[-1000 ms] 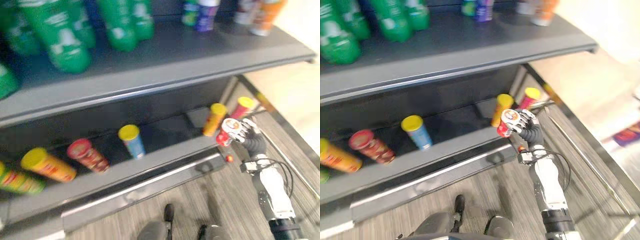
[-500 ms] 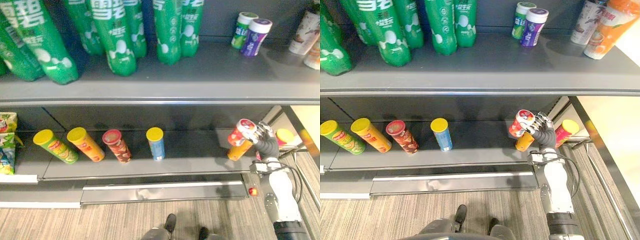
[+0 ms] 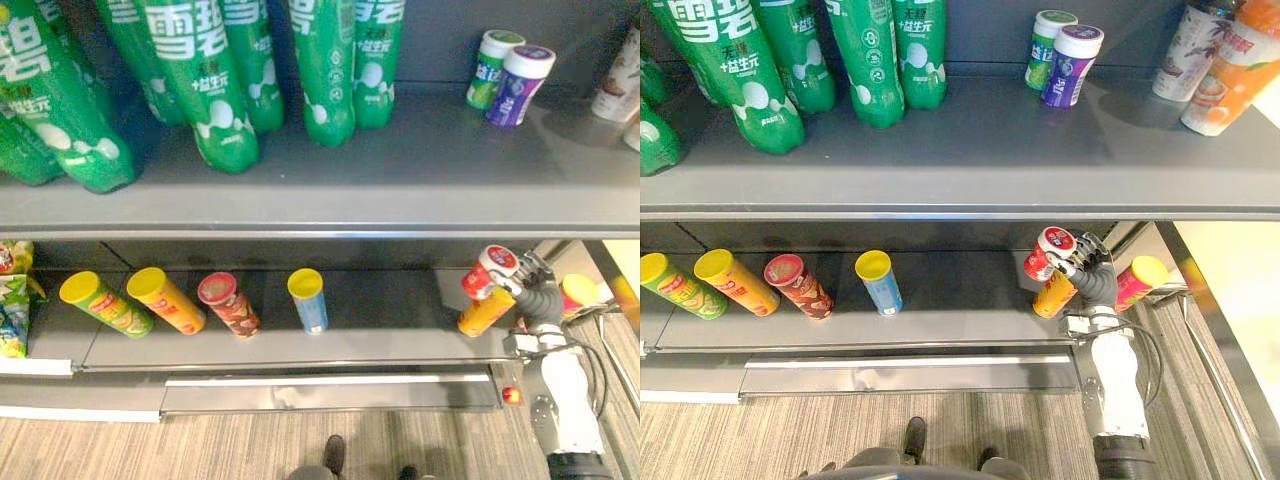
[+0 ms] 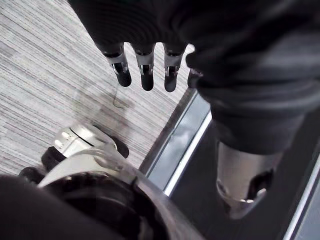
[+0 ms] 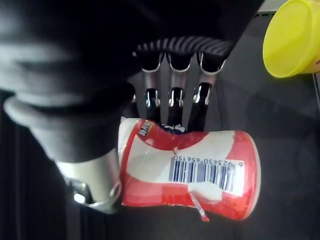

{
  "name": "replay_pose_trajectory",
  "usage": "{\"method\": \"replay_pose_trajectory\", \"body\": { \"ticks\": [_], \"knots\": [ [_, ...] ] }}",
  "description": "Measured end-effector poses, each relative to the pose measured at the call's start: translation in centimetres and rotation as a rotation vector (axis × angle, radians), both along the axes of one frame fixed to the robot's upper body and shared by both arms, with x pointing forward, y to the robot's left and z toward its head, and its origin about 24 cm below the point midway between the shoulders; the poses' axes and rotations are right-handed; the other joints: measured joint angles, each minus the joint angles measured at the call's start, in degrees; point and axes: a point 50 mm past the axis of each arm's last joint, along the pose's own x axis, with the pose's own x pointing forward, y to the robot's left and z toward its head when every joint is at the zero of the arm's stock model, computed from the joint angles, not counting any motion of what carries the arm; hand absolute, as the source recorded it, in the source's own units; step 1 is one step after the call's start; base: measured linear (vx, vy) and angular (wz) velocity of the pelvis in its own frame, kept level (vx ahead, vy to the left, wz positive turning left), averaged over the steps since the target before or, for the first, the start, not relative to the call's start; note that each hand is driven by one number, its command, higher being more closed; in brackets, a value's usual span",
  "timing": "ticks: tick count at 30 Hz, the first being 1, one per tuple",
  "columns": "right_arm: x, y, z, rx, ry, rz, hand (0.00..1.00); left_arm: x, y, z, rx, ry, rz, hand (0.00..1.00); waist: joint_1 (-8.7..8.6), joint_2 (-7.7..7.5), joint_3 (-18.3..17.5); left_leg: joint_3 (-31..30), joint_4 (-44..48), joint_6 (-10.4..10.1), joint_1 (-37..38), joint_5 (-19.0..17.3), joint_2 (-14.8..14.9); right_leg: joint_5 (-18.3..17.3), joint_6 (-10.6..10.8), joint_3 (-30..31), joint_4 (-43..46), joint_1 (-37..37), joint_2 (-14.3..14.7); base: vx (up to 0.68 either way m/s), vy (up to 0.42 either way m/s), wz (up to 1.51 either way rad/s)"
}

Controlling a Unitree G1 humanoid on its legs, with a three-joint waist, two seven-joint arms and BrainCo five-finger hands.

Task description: Put the gum and the chips on the shelf.

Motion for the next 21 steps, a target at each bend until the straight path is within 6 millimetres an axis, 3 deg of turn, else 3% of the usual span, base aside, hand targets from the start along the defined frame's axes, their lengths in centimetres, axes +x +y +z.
{"method": "replay_pose_trajectory", "body": {
  "ticks": [4, 12, 21],
  "knots": [
    [-0.5, 0.0, 0.6, -0.010, -0.027, 0.008, 1.00, 0.5, -0.1, 0.2, 0.013, -0.014, -0.042, 0.00, -0.04, 0.37, -0.26, 2.08, -0.04, 0.24, 0.63, -0.50, -0.23, 0.00, 0.00, 2.48, 0.00, -0.18, -0.20, 0.03, 0.032, -0.22],
    [-2.0, -1.9, -0.4, -0.012, 0.022, -0.083, 1.00, 1.1, -0.4, 0.1, 0.016, -0.019, -0.075, 0.00, -1.00, 1.44, -1.19, 4.90, -0.10, 0.37, 0.57, -0.82, 0.23, -0.06, 0.10, 4.84, -0.72, -1.13, 0.12, 0.00, -0.011, -0.20],
    [-3.5, -3.0, -0.3, -0.028, 0.023, -0.130, 1.00, 1.1, -0.2, -0.1, 0.011, -0.007, -0.097, 0.00, -2.47, 1.28, -1.28, 7.65, -0.13, 0.14, 1.62, -1.28, 1.13, -0.04, 0.09, 7.15, -0.70, -1.27, 0.83, 0.01, -0.018, -0.15]
  ]
}}
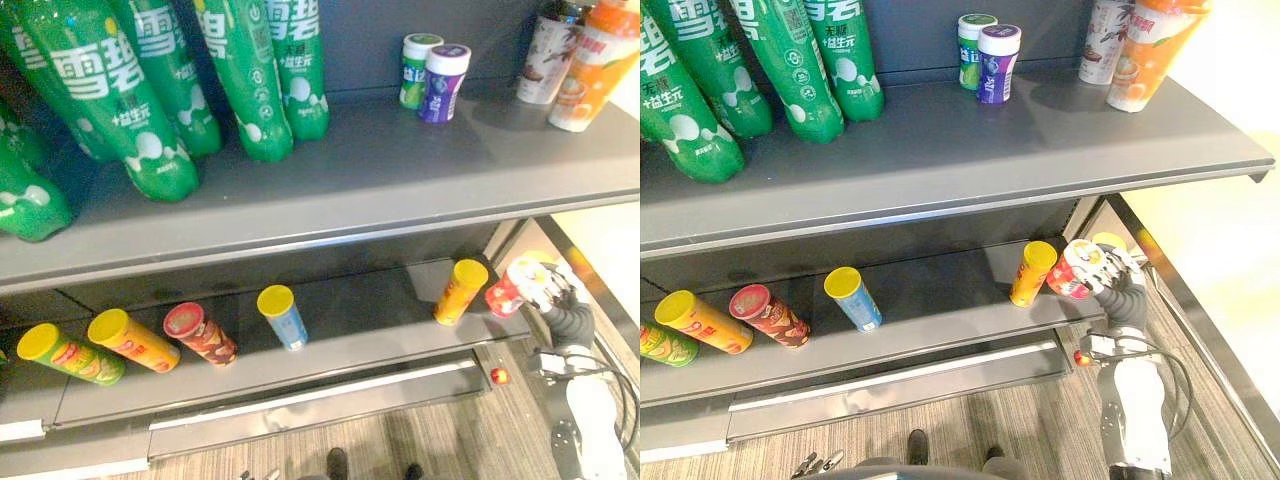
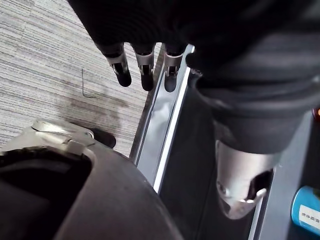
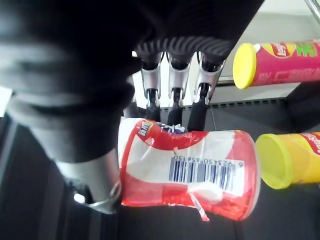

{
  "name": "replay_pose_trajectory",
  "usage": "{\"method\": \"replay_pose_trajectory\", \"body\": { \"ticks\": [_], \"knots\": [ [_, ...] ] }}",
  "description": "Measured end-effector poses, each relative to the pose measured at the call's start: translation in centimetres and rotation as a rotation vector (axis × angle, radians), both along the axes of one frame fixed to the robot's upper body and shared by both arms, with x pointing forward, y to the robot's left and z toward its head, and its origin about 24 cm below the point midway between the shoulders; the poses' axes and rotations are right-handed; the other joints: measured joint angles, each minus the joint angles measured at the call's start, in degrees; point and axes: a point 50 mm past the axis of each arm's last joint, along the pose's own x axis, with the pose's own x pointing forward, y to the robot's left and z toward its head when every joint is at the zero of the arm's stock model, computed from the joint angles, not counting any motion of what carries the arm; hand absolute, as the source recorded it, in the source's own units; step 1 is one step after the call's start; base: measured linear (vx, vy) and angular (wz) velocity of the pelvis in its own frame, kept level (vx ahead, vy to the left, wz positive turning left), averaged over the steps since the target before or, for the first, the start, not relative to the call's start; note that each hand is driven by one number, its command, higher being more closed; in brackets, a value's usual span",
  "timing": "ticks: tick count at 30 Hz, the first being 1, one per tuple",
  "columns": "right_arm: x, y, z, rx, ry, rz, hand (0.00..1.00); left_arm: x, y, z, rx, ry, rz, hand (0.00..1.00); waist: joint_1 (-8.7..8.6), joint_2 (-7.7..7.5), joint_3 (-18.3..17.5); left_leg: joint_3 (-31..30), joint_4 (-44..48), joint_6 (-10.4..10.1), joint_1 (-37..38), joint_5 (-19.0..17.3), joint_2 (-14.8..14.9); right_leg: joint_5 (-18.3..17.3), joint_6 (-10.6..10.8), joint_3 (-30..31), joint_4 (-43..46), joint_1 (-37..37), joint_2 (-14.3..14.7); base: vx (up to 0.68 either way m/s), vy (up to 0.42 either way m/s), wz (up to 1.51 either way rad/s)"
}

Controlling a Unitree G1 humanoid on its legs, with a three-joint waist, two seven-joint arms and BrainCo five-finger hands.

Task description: Put the gum and the chips on the shelf.

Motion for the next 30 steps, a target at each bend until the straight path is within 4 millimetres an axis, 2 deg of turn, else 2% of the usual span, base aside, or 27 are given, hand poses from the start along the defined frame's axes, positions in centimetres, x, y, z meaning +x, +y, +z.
{"method": "replay_pose_trajectory", "body": {
  "ticks": [4, 9, 14, 16, 20, 23, 30],
  "knots": [
    [-0.4, -0.2, 0.8, -0.015, -0.029, -0.005, 1.00, -0.1, 0.1, 0.0, 0.014, 0.010, -0.026, 0.00, -0.96, -0.12, 0.00, 1.23, 0.00, -0.07, 0.44, -0.45, 0.18, 0.02, 0.02, 1.21, 0.00, -0.12, 0.14, 0.02, -0.002, -0.16],
    [-1.3, -0.5, 1.4, -0.032, -0.029, -0.012, 1.00, 0.0, 0.4, 0.1, 0.018, 0.008, -0.033, 0.00, -1.37, -0.59, -0.28, 3.08, 0.00, -0.18, 0.92, -1.06, 0.38, 0.05, 0.07, 2.93, -0.01, -0.49, 0.38, 0.03, 0.000, -0.20],
    [-2.3, -1.9, 1.1, -0.040, 0.003, -0.073, 1.00, -0.3, 0.9, 0.0, 0.025, 0.026, -0.040, 0.00, -1.70, -1.52, -0.94, 4.83, 0.00, -0.46, 1.06, -1.48, 0.55, 0.10, 0.13, 4.88, 0.06, -1.09, 0.59, 0.03, -0.001, -0.18],
    [-2.6, -2.3, 1.4, -0.045, -0.006, -0.098, 1.00, -0.7, 1.0, -0.1, 0.028, 0.046, -0.051, 0.00, -2.71, -1.67, -1.04, 5.28, 0.00, -0.52, 1.29, -1.60, 0.55, 0.12, 0.15, 5.31, 0.08, -1.09, 0.60, 0.02, 0.001, -0.13],
    [-3.0, -2.9, 2.5, -0.067, -0.045, -0.125, 1.00, -0.9, 0.9, -0.2, 0.027, 0.056, -0.067, 0.00, -3.12, -1.53, -1.44, 7.30, 0.01, -0.90, 2.25, -2.08, 0.78, 0.18, 0.23, 7.31, 0.29, -1.19, 0.91, 0.00, -0.006, -0.27],
    [-3.4, -3.4, 3.6, -0.091, -0.081, -0.148, 1.00, -0.9, 0.9, -0.2, 0.021, 0.059, -0.069, 0.00, -4.28, -1.43, -2.03, 8.40, 0.00, -0.52, 2.34, -2.52, 1.03, 0.48, 0.29, 8.47, 0.29, -1.70, 1.15, -0.01, -0.014, -0.22],
    [-3.9, -4.5, 5.7, -0.163, -0.128, -0.163, 1.00, -0.9, 1.2, -0.2, 0.026, 0.058, -0.061, 0.00, -4.65, -2.37, -3.25, 9.78, -0.01, -0.56, 2.97, -2.77, 1.56, 1.07, 0.01, 10.16, 0.29, -1.92, 1.79, -0.01, -0.016, -0.13]
  ]
}}
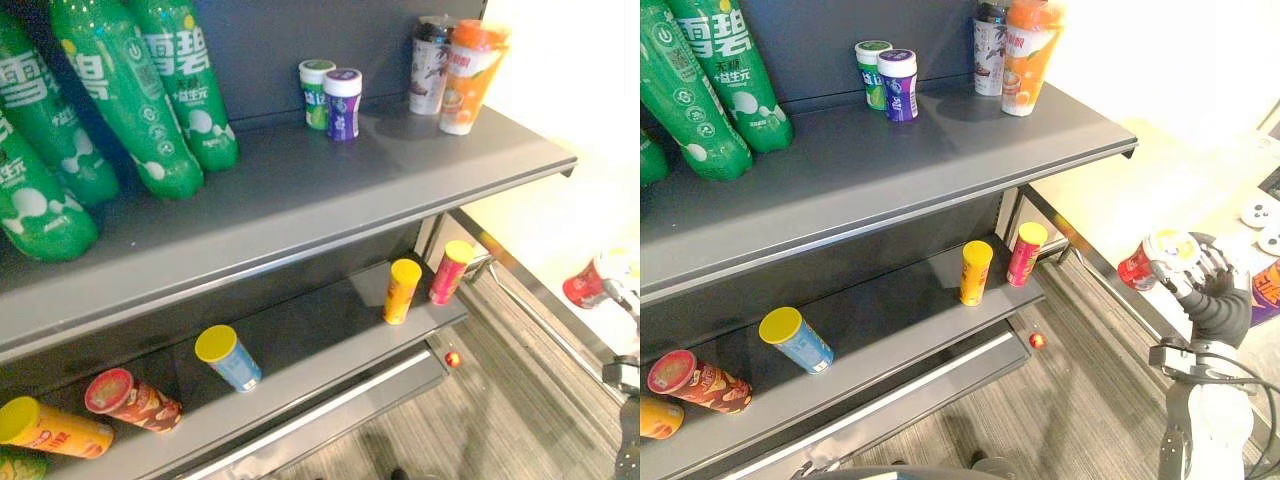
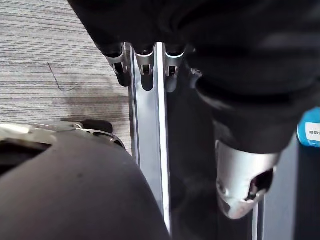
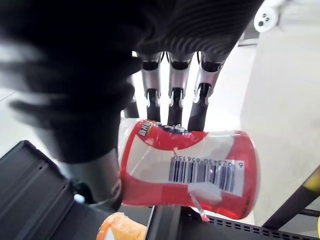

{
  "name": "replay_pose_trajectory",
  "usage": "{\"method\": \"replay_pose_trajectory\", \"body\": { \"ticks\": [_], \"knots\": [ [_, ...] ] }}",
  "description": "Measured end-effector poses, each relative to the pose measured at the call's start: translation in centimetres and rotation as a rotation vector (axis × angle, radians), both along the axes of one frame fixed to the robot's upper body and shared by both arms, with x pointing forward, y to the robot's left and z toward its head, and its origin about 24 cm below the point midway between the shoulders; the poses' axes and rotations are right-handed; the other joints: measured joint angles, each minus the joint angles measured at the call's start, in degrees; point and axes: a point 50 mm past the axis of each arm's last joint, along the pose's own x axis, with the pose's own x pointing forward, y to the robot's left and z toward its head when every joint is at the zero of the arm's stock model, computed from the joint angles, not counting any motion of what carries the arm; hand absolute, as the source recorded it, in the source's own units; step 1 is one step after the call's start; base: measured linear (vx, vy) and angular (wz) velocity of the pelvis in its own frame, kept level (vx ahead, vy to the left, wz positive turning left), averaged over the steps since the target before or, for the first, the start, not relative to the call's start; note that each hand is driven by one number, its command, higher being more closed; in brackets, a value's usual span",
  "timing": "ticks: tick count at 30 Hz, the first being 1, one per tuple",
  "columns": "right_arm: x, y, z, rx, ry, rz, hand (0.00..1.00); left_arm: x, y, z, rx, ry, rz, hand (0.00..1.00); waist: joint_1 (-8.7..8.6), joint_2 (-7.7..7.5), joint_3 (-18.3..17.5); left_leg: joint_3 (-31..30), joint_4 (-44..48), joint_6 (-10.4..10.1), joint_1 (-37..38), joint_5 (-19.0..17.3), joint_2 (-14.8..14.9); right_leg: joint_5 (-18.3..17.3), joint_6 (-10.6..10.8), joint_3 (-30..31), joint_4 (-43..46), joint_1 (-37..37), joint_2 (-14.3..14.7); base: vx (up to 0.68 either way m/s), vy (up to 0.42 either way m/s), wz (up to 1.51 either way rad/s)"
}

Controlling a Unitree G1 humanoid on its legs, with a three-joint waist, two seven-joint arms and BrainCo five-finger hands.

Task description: Put the gum and the chips on the shelf.

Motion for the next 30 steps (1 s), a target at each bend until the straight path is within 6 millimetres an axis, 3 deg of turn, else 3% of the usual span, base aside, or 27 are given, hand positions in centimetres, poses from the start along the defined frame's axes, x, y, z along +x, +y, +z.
{"method": "replay_pose_trajectory", "body": {
  "ticks": [9, 18, 24, 30],
  "knots": [
    [2.1, 0.0, 2.8, -0.090, -0.028, 0.095, 1.00, -0.3, 0.1, -0.1, 0.001, 0.015, 0.007, 0.00, 0.15, -0.52, -0.34, -0.10, 0.00, 0.06, 0.08, 0.41, 0.22, 0.55, -0.23, 0.04, 0.00, -0.06, 0.24, -0.01, -0.010, 0.00],
    [4.9, 1.3, 5.7, -0.148, -0.055, 0.234, 1.00, -0.4, 0.4, -0.1, 0.005, 0.031, -0.015, 0.00, 0.30, -1.06, -0.74, -0.56, -0.04, -0.11, 0.14, 1.07, 0.23, 0.68, -0.23, -0.69, -0.09, 0.05, 0.23, 0.00, -0.010, 0.02],
    [7.2, 2.4, 5.6, -0.099, -0.005, 0.331, 1.00, 0.2, 0.8, 0.0, 0.017, 0.039, -0.071, 0.00, 0.36, -2.16, -1.45, -1.78, -0.06, 0.43, 0.08, 1.90, 0.21, 0.82, -0.38, -2.04, -0.50, 0.77, 0.11, 0.00, -0.017, 0.12],
    [8.8, 2.9, 6.2, -0.050, 0.023, 0.402, 1.00, 0.3, 0.7, -0.1, 0.011, 0.046, -0.077, 0.00, 0.62, -2.13, -1.50, -2.13, -0.06, 0.27, -0.07, 2.16, 0.24, 1.32, -0.47, -2.42, -1.23, 1.04, 0.12, 0.00, -0.004, 0.02]
  ]
}}
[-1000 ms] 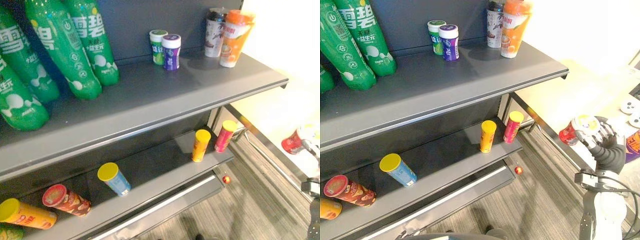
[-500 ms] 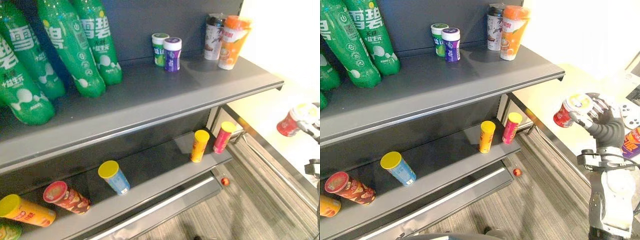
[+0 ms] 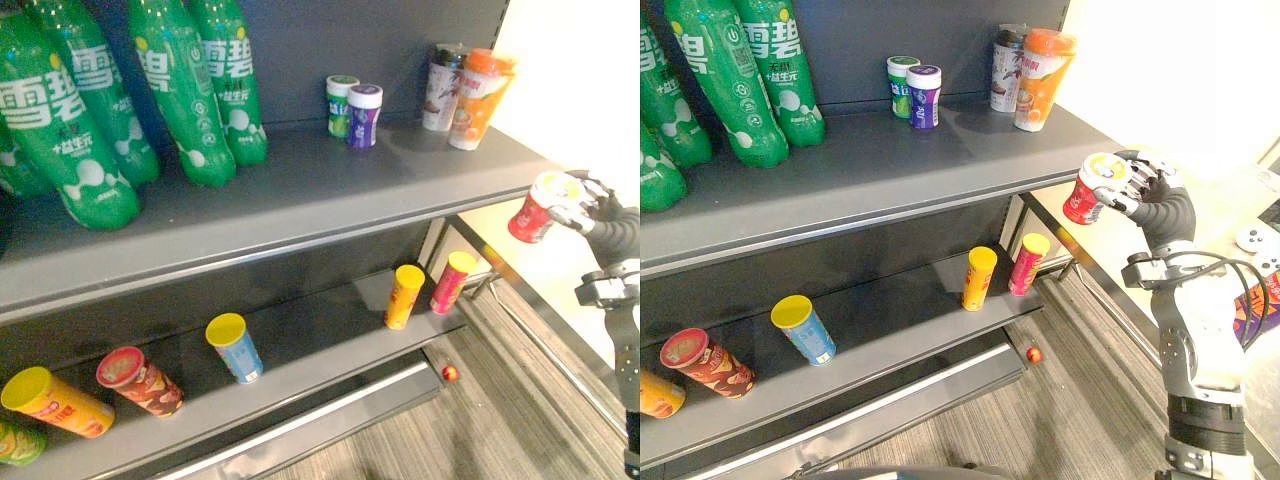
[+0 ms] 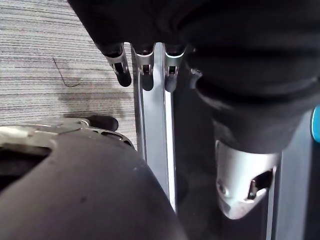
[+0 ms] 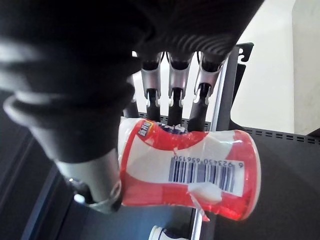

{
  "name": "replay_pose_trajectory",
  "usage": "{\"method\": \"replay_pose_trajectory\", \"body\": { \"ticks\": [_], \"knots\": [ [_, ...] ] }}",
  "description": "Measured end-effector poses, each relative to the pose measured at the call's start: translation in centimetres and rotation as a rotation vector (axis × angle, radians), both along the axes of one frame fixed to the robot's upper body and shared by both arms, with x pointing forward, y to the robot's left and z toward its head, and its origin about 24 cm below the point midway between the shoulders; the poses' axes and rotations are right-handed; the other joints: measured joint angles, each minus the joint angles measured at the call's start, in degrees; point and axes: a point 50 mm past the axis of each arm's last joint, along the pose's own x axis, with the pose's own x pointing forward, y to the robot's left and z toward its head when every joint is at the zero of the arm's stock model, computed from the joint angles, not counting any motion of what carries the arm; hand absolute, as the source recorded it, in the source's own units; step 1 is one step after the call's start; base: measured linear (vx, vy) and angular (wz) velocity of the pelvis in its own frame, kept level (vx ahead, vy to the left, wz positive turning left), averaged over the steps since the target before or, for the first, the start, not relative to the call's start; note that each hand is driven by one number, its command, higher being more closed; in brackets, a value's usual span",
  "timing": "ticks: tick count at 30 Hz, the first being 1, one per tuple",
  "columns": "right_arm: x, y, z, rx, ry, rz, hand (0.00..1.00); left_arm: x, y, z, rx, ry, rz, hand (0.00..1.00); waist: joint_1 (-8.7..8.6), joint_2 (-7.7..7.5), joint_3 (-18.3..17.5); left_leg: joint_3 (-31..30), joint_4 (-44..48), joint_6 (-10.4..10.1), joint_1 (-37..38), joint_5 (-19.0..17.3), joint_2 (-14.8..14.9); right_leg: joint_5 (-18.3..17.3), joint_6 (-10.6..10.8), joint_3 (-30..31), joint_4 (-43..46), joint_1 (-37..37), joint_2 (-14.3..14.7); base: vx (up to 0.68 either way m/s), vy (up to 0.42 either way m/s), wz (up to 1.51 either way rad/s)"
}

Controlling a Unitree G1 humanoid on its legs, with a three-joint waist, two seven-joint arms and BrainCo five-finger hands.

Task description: Put the gum and the chips on the shelf.

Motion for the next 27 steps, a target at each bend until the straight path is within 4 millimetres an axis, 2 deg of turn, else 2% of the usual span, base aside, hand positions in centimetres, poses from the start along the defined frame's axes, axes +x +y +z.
{"method": "replay_pose_trajectory", "body": {
  "ticks": [8, 14, 19, 27],
  "knots": [
    [1.4, 0.1, 0.7, 0.026, 0.025, 0.034, 1.00, 0.2, -0.2, 0.0, -0.004, 0.001, -0.026, 0.00, 0.45, 0.59, -0.48, -0.10, 0.00, 0.06, -0.01, 0.22, 0.00, 0.07, 0.07, -0.20, -0.17, 0.02, -0.01, 0.00, 0.000, 0.00],
    [2.5, 0.4, 2.4, 0.005, 0.009, 0.063, 1.00, 0.4, -0.4, -0.1, -0.007, 0.000, -0.046, 0.00, 0.88, 0.73, -0.58, -0.59, -0.01, 0.34, -0.01, 0.56, 0.02, 0.37, 0.04, -0.98, -1.15, 0.87, -0.03, 0.01, -0.006, 0.05],
    [3.4, 1.6, 4.1, -0.038, -0.011, 0.109, 1.00, 0.6, -0.4, -0.1, -0.007, -0.002, -0.054, 0.00, 1.41, 0.79, -0.62, -1.39, -0.02, 0.27, -0.04, 0.88, 0.05, 0.37, 0.04, -1.62, -1.25, 1.01, -0.02, -0.01, -0.009, 0.06],
    [4.1, 2.2, 5.1, -0.061, -0.015, 0.127, 1.00, 0.6, -0.5, -0.1, -0.001, 0.009, -0.089, 0.00, 2.01, 0.88, -0.67, -1.40, -0.03, 0.26, -0.09, 0.97, 0.08, 0.40, 0.00, -1.71, -1.32, 1.00, 0.00, 0.00, -0.001, 0.01]
  ]
}}
